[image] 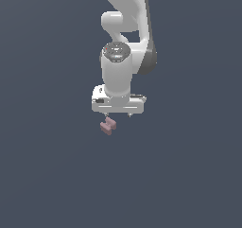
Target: Pick up the object and move it to a goal position.
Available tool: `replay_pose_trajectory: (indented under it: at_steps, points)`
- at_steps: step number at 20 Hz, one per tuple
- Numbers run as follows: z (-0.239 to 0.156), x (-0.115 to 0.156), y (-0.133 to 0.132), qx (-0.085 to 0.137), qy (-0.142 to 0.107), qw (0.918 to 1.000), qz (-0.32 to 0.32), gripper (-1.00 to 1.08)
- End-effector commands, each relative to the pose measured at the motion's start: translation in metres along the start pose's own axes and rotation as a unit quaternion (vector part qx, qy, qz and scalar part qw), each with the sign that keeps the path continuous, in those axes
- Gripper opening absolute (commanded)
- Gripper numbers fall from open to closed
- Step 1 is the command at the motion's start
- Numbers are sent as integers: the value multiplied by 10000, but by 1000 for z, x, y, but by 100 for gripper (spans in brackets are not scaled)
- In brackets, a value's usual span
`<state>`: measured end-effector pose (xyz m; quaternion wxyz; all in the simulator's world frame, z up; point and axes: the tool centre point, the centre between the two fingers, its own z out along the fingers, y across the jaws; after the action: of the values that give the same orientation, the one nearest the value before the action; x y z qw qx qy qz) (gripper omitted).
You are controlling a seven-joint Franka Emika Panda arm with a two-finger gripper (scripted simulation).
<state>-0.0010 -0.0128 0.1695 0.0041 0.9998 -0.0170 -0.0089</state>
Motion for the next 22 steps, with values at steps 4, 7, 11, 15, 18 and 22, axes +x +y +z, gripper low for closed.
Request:
replay_pose_trajectory:
  at_steps: [4,7,11,15,18,22]
  points:
    - [-2,0,-4,16,4,10000,-51,100]
    - [-6,-1,-14,56,14,9998,-197,100]
    - [-10,-2,-21,79,21,9995,-312,100]
    - [-8,-2,-19,76,20,9996,-260,100]
    - [-5,-2,-17,82,21,9999,-128,100]
    - [4,-3,-10,92,22,9998,174,100]
